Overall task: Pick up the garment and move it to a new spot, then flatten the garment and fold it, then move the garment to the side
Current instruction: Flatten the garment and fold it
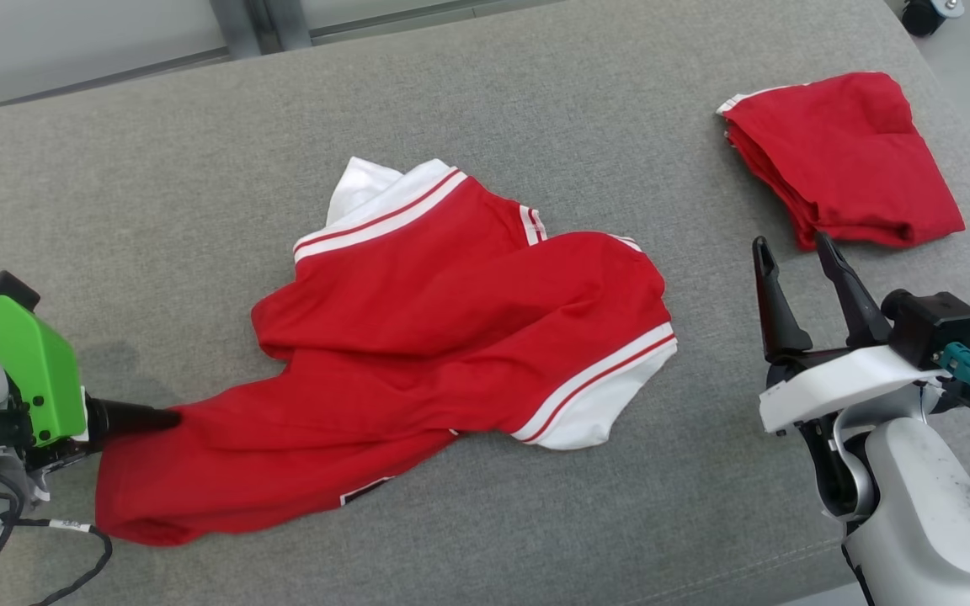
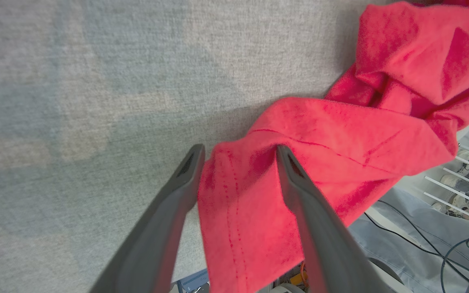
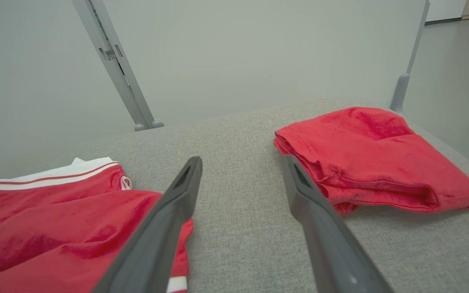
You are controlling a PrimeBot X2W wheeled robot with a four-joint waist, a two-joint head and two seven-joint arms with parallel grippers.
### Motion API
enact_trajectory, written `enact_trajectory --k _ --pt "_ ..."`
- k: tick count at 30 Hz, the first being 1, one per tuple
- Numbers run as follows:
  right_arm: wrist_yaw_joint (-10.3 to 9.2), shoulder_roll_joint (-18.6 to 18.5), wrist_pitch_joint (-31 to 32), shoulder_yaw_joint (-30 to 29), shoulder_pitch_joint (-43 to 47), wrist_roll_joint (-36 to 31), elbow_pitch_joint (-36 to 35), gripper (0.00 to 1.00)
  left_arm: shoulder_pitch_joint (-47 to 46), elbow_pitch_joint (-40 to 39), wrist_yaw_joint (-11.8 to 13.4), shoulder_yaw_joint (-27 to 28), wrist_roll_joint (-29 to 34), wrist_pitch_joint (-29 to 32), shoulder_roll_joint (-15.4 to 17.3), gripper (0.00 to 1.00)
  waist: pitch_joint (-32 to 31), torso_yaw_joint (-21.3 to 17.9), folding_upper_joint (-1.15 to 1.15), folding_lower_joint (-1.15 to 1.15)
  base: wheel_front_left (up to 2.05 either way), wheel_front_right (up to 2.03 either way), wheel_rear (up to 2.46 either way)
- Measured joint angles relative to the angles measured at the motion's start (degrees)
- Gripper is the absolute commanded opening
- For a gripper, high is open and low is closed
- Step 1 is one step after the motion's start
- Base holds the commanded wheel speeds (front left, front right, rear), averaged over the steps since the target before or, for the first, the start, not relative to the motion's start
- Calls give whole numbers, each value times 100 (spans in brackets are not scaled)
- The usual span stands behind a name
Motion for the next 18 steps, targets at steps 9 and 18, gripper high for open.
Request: enact_trajectory --k 9,18 --pt "0 -65 -18 -21 122 -10 62 100 1 -237 -517 -27 15 -444 -207 0 -262 225 0 0 0 0 0" --pt "0 -116 -19 -16 407 0 87 100 906 -1802 -876 -162 -13 -779 56 0 -633 737 0 0 0 0 0"
